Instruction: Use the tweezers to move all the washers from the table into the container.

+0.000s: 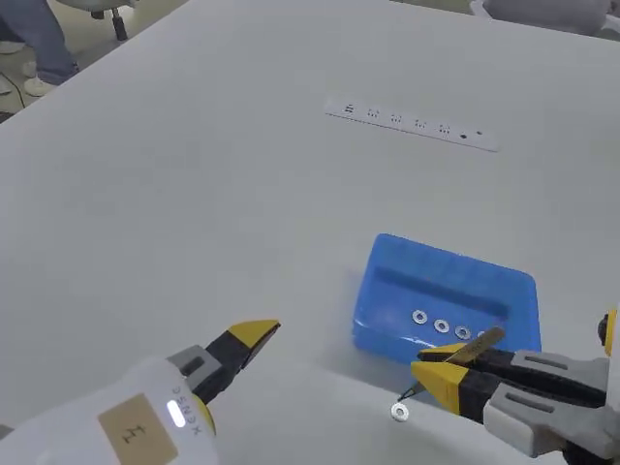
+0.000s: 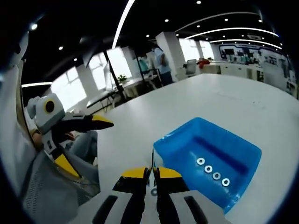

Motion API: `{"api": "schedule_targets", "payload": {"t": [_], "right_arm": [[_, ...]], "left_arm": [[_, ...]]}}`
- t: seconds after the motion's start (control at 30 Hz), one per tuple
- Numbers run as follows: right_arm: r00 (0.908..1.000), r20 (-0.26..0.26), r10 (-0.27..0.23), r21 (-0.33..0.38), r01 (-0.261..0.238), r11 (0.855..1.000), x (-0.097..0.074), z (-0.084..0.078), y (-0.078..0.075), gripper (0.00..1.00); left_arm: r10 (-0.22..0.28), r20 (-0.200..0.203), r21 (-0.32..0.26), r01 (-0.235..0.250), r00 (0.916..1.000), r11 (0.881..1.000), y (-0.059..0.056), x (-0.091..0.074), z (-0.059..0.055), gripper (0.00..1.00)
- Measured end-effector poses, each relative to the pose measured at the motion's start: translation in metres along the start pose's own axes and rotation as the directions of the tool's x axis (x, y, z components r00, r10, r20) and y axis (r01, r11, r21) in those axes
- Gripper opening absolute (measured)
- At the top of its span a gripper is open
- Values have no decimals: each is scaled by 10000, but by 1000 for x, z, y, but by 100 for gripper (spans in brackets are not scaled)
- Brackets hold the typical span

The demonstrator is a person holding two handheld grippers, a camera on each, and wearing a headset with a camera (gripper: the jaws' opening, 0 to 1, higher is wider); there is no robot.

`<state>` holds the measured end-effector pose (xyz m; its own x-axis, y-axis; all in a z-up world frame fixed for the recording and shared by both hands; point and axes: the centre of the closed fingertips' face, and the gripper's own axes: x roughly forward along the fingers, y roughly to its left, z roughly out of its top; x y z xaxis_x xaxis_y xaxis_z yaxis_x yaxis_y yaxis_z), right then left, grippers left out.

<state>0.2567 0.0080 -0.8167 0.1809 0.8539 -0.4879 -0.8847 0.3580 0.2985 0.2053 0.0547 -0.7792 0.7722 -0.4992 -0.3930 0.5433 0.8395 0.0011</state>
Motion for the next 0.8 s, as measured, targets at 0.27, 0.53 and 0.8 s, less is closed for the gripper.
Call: {"api": "schedule_targets", "payload": {"t": [0.27,0.53,0.8], "right_arm": [[9991,-403,121,-78,-124,9999,3,-11,-1,4],[9961,-878,131,-684,-192,9975,7,-20,1,4],[9906,-1345,265,-2918,-651,9543,10,-23,18,5]], "left_arm": [[-37,-43,17,38,10000,10000,0,1,-1,76],[-85,-78,41,85,9999,10000,-1,1,-1,76],[-98,-109,69,98,9999,9999,-2,1,-2,75]]}}
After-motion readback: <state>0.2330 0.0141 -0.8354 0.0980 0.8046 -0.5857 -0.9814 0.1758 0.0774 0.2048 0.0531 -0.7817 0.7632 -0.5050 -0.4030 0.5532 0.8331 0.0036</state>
